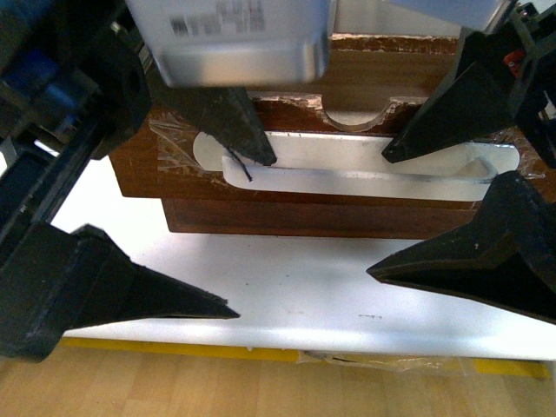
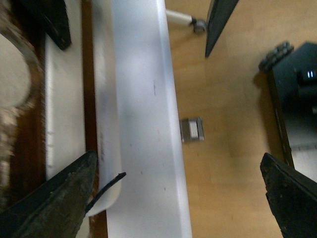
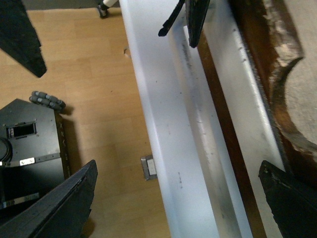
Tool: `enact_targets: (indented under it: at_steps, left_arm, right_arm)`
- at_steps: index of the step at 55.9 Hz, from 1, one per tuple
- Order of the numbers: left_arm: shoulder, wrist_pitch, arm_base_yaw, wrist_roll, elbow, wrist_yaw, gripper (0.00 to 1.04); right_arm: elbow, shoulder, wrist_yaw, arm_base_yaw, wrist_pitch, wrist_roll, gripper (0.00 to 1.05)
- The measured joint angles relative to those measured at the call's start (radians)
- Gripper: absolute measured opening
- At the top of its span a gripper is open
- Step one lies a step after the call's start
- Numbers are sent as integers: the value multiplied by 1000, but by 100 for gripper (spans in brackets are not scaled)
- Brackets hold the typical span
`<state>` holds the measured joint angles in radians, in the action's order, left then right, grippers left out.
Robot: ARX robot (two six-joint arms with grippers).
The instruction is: Open drawer
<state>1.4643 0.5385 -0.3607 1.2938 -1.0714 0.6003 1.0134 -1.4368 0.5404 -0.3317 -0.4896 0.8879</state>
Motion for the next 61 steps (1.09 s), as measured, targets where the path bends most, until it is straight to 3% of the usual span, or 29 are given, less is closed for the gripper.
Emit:
enact_targets:
  at_steps: [10,18,25,32,38,53,61]
  left_arm:
    - [-130,-153,34,-159,77,97,99]
    - [-218,-268,97,-265,171,147,99]
    - [-264,-406,174,-382,257,126,99]
    - [-338,-697,285,-539,414,-9,99]
    - [-430,-817,348,-632,528,-101,99]
    - [-690,-805,509,-938,743,-161,99]
    - [-804,-772,610,-1049,837,-222,99]
  right_arm:
    - [-79,119,60,71,86,-80,96]
    - [-174,248,40,128,200,-153,96]
    - [-266,362,5,162,290,-217,96]
    - [-394,536,-123,190,444,-368,96]
    - [-496,676,-259,193,521,-494,96]
    - [-683,957,-569,183,558,-674,96]
    - [-760,1083,-658,223,544,-734,96]
